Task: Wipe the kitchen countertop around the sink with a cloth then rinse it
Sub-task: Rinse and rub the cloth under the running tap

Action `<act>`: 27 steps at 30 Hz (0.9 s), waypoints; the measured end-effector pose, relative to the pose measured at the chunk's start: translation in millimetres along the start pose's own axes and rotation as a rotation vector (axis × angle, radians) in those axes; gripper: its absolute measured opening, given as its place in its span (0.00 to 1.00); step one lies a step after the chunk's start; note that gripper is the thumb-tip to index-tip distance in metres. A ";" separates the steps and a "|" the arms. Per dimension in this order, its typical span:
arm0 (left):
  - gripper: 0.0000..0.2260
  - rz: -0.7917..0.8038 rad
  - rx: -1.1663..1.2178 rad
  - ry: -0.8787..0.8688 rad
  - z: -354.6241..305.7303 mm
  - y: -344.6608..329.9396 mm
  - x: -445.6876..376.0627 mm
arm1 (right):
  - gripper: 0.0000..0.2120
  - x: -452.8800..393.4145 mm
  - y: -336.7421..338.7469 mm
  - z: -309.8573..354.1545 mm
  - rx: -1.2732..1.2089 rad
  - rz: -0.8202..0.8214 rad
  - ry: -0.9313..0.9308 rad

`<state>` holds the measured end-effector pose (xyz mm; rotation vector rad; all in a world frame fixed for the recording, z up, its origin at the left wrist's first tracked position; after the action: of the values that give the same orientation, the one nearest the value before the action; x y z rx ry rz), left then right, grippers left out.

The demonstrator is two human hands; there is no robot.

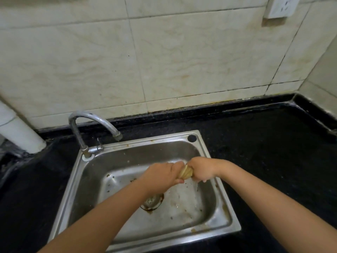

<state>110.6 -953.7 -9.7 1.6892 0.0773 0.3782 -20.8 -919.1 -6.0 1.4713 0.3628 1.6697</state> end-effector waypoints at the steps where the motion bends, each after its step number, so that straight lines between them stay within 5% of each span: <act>1: 0.21 -0.016 -0.041 0.011 1.0 -0.5 -2.3 | 0.07 1.6 3.3 1.1 0.048 -0.045 0.008; 5: 0.18 -0.206 0.078 0.118 0.7 4.0 0.1 | 0.07 11.8 6.8 -2.1 -0.065 -0.396 0.049; 8: 0.08 -0.440 0.637 0.166 1.0 8.4 6.2 | 0.23 27.5 -2.2 -9.9 -0.468 -0.690 0.253; 10: 0.03 -0.501 1.154 0.181 1.0 10.0 6.9 | 0.29 31.9 -13.0 -15.1 -0.377 -0.859 0.447; 13: 0.09 -0.328 1.694 0.122 -4.5 8.6 8.7 | 0.37 27.1 -22.0 -17.5 -0.030 -1.123 0.472; 16: 0.19 0.003 1.884 -0.049 -12.1 7.7 10.6 | 0.22 33.3 -9.5 -9.1 0.084 -1.384 0.533; 18: 0.23 0.128 1.890 -0.111 -14.1 11.9 12.7 | 0.09 38.8 -0.2 -5.5 0.189 -1.453 0.609; 20: 0.18 0.126 1.760 -0.043 -14.3 16.9 12.4 | 0.06 39.8 4.5 -7.2 0.252 -1.389 0.650; 24: 0.07 0.006 1.089 0.023 -14.8 22.5 2.9 | 0.13 31.6 -1.0 -12.1 0.367 -1.080 0.438; 27: 0.08 0.053 0.492 -0.037 -16.1 19.6 -1.3 | 0.10 29.7 -9.1 -3.8 0.419 -0.624 0.129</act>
<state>101.5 -941.9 10.9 2.1868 0.1039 0.3879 -18.7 -890.4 6.3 1.3422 1.1708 1.2182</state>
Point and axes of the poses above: each hand's wrist, its own x-axis away from the middle knuckle, its own y-axis out of the back of the hand, z = x × y, the point moved 2 cm from there along -x, towards the middle knuckle, and after that the axes turned 12 degrees about -y, right-handed, at the moved point
